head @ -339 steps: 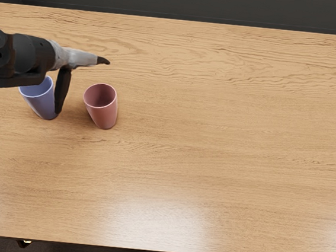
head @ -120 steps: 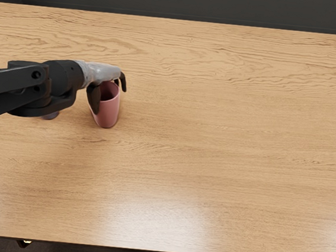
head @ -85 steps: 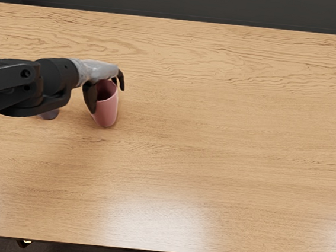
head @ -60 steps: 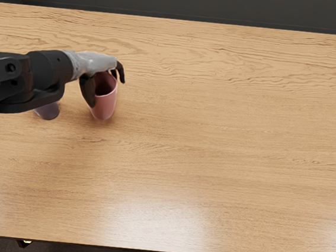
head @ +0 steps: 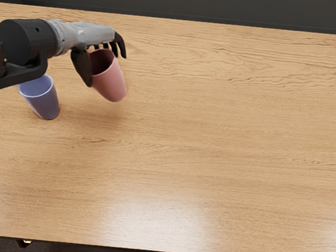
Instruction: Pick up cup and place in cup with left hand
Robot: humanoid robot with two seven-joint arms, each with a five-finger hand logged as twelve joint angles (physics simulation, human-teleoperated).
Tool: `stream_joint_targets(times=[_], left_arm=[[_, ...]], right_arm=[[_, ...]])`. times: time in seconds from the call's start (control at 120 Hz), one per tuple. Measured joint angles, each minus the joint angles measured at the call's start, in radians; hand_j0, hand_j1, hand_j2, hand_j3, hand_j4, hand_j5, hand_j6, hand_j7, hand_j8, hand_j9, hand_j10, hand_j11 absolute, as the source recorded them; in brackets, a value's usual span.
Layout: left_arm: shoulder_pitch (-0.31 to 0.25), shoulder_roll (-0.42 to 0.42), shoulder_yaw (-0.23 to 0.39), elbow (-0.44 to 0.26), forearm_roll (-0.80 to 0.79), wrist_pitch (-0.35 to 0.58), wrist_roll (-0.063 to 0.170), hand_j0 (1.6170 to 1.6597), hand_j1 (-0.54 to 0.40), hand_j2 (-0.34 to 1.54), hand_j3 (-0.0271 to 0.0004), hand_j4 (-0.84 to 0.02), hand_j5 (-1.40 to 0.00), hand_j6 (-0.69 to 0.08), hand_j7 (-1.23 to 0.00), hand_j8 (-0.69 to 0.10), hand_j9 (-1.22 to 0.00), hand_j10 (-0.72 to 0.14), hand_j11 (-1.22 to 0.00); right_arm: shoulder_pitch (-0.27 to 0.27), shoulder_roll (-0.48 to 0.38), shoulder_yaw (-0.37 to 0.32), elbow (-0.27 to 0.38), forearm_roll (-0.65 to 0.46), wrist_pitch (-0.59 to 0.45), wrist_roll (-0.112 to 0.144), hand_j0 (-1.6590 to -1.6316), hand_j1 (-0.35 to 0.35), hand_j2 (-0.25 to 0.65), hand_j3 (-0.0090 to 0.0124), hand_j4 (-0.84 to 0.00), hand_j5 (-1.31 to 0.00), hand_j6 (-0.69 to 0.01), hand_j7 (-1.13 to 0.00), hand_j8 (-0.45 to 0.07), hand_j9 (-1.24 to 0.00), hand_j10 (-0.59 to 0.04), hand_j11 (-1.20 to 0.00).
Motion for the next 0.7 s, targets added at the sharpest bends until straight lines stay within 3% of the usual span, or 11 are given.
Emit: stream_joint_targets(times=[0.342, 0.7], left_arm=[[-0.001, 0.070, -0.102, -0.025, -0.084, -0.135, 0.000, 1.6580, -0.131, 0.23, 0.0000, -0.412, -0.54, -0.412, -0.54, -0.378, -0.54, -0.416, -0.54], [-0.005, 0.162, -0.141, -0.025, -0.123, -0.203, 0.000, 1.6578, -0.124, 0.23, 0.0000, -0.426, -0.56, -0.419, -0.56, -0.377, -0.56, -0.429, -0.56]], right_arm=[[0.000, 0.000, 0.000, 0.001, 0.000, 0.000, 0.000, -1.6581, -0.320, -0.005, 0.0000, -0.024, -0.03, -0.024, -0.03, -0.024, -0.03, -0.024, -0.03], [0.000, 0.000, 0.000, 0.006, 0.000, 0.000, 0.000, -1.6581, -0.320, -0.005, 0.0000, -0.024, -0.03, -0.024, -0.03, -0.024, -0.03, -0.024, -0.03]])
